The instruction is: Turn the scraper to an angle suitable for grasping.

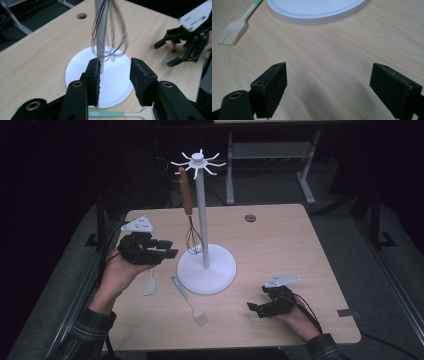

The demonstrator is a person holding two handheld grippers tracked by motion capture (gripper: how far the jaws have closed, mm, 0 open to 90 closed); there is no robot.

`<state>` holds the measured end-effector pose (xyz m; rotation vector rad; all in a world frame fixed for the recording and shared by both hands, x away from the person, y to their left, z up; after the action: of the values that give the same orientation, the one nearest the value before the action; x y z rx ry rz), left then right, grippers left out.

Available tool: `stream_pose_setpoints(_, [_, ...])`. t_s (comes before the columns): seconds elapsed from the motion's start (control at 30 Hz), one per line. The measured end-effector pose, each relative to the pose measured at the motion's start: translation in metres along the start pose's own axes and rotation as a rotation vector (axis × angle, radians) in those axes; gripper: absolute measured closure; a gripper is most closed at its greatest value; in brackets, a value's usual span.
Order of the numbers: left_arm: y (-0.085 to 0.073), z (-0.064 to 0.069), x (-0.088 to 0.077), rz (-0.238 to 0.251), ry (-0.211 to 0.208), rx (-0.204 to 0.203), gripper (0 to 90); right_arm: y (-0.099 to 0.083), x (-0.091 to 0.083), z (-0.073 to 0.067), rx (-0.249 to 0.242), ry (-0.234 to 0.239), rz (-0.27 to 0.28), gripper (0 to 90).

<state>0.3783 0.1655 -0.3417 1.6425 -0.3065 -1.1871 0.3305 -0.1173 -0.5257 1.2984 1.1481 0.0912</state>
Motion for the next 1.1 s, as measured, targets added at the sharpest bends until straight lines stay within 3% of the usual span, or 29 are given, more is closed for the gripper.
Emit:
stream_pose_setpoints(0.13, [-0.019, -0.007, 0.01, -0.019, 0.018, -0.009, 53.2, 0.0, 0.0, 0.0, -0.003, 0.001, -0.004, 14.4])
stream_pose_setpoints(0.2, [-0.029, -0.012, 0.015, -0.035, 0.037, -0.004, 53.1, 0.0, 0.0, 0.0, -0.003, 0.002, -0.003, 14.3])
stream_pose_setpoints(0.43, [-0.061, -0.034, 0.029, -0.063, 0.099, -0.04, 55.4, 0.0, 0.0, 0.0, -0.001, 0.001, -0.001, 14.4])
stream_pose_setpoints(0.53, [-0.073, -0.046, 0.032, -0.076, 0.132, -0.062, 62.1, 0.0, 0.0, 0.0, 0.0, 0.002, -0.001, 14.4])
stream_pose_setpoints(0.77, [-0.102, -0.068, 0.039, -0.126, 0.199, -0.091, 89.5, 0.0, 0.0, 0.0, -0.006, 0.003, -0.002, 14.4])
stream_pose_setpoints(0.83, [-0.112, -0.072, 0.042, -0.138, 0.209, -0.125, 90.0, 0.0, 0.0, 0.0, -0.004, 0.004, -0.004, 14.4])
stream_pose_setpoints(0.97, [-0.13, -0.08, 0.049, -0.165, 0.231, -0.155, 90.0, 0.0, 0.001, 0.0, -0.008, 0.006, -0.003, 14.4])
stream_pose_setpoints(1.07, [-0.142, -0.089, 0.051, -0.199, 0.253, -0.134, 90.0, 0.0, 0.001, 0.0, -0.008, 0.008, -0.003, 14.4])
stream_pose_setpoints(1.1, [-0.144, -0.089, 0.053, -0.19, 0.255, -0.17, 90.0, 0.0, 0.001, -0.001, -0.008, 0.008, -0.002, 14.4])
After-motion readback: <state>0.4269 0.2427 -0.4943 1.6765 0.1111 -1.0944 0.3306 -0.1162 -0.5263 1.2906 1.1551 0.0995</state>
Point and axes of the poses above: each handheld gripper's, and its own axes: x roughly forward along the jaws, y roughly out of its top, z roughly to its right, the point moved 9 cm from there along x, roughly forward along the jaws, and after that the axes turned 5 degrees about z, right-handed, at the moved point
